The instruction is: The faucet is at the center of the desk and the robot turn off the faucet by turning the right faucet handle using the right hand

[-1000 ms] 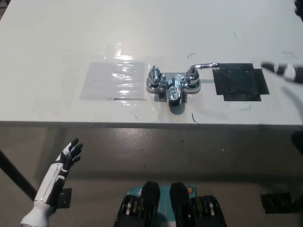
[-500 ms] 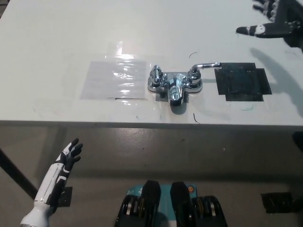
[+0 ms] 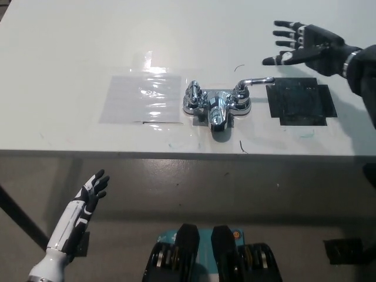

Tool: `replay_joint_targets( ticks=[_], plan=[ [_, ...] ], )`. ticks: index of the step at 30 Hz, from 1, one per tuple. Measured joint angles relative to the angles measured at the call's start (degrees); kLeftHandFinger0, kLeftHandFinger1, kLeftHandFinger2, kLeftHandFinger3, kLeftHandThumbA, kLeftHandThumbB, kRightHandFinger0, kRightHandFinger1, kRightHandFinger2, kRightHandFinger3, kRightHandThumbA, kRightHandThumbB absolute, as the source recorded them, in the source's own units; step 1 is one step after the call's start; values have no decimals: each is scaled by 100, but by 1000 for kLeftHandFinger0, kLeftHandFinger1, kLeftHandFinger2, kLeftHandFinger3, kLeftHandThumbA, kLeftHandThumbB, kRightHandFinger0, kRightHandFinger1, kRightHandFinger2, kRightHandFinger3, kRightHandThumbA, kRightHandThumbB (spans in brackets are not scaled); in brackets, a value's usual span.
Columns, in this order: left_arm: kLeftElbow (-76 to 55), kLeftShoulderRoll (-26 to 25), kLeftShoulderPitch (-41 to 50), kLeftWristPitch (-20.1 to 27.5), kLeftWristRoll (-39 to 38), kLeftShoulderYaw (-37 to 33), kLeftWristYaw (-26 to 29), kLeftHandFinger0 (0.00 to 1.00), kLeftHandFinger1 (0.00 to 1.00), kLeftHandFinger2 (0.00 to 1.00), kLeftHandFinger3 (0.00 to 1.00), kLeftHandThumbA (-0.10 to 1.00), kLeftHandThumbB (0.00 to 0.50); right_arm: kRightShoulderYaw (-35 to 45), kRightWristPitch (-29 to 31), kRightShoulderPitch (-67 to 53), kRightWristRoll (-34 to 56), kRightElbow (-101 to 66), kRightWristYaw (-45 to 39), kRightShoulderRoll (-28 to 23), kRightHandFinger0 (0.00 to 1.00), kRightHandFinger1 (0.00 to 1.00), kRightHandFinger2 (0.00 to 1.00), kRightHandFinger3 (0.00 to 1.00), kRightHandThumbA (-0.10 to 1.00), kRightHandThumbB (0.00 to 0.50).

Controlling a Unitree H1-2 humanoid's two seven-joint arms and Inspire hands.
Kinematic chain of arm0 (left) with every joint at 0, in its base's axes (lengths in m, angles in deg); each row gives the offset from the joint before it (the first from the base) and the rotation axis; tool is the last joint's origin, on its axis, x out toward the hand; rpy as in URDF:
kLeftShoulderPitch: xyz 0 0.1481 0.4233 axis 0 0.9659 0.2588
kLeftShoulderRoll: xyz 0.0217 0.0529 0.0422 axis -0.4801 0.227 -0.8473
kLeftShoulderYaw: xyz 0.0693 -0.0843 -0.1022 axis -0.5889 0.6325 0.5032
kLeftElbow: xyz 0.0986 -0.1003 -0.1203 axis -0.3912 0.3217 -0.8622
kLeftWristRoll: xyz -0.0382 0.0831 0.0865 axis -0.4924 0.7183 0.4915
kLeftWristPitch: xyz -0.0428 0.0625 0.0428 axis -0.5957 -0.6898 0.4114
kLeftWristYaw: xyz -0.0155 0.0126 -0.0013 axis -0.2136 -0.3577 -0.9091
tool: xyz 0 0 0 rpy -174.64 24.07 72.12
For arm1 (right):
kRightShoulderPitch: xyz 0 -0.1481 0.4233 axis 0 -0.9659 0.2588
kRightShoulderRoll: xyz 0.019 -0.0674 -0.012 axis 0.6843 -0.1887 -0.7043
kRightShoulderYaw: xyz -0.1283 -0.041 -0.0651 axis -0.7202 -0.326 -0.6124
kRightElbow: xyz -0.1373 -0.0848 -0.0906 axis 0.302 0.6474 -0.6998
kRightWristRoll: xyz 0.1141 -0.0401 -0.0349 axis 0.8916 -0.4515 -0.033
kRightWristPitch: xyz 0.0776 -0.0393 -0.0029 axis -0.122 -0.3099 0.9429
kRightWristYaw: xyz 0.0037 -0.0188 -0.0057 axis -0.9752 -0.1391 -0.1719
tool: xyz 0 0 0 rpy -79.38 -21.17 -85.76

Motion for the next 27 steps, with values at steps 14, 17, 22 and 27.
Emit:
replay_joint_targets(
  ticks=[14,17,22,27],
  plan=[
    [4,0,-5,78,0,-2,-78,1000,1000,1000,1000,969,403,115,107,15,-154,234,-5,446,1000,1000,1000,1000,1000,474],
    [4,0,-5,86,0,-2,-82,1000,1000,1000,1000,978,407,129,115,15,-213,273,22,487,1000,1000,1000,1000,1000,475],
    [2,1,2,87,4,-2,-85,1000,1000,1000,1000,973,413,132,159,11,-256,324,50,504,1000,1000,1000,1000,1000,462],
    [2,1,1,87,3,-2,-103,1000,1000,1000,1000,956,408,134,232,-4,-286,333,55,508,1000,1000,1000,1000,1000,477]
  ],
)
